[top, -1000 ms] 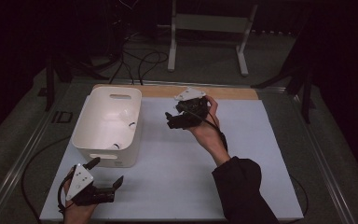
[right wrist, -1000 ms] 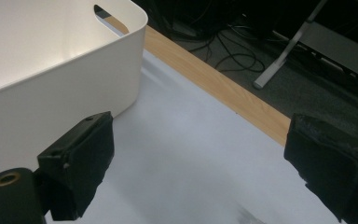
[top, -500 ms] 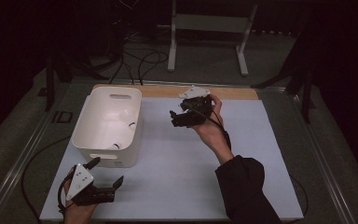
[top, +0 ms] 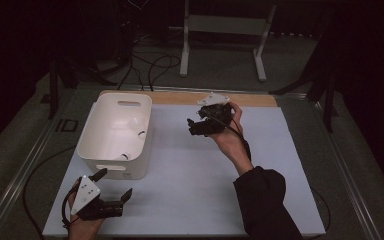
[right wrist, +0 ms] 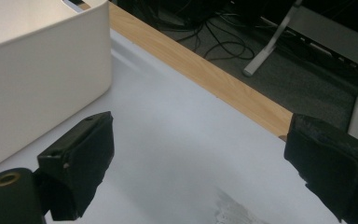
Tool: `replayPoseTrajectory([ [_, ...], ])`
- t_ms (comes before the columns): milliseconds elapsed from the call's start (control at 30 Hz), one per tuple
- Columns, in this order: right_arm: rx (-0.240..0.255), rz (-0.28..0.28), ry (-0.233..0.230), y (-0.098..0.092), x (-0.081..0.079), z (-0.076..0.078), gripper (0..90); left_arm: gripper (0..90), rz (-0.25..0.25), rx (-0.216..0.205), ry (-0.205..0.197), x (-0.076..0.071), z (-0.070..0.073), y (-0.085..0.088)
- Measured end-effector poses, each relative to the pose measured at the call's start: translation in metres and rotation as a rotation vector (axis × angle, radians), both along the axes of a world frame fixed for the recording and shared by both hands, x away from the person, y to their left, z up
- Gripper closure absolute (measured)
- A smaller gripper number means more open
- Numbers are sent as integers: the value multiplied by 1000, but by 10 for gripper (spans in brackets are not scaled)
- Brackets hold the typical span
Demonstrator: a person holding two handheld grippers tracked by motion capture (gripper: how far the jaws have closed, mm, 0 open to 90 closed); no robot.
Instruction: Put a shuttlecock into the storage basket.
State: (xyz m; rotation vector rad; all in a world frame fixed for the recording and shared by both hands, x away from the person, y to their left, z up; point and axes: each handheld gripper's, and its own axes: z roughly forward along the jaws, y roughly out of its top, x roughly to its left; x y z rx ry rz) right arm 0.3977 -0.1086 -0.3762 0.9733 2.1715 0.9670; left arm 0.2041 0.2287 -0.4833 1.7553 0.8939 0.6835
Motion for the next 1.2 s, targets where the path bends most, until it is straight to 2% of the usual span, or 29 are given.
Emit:
replayPoseTrajectory([
  [600,-29,-28,11,-9,5,-11,82,2,2,0,0,0,0,0],
  [1200,-17,-48,27,-16,9,-20,82,3,1,-3,-1,0,0,-1],
])
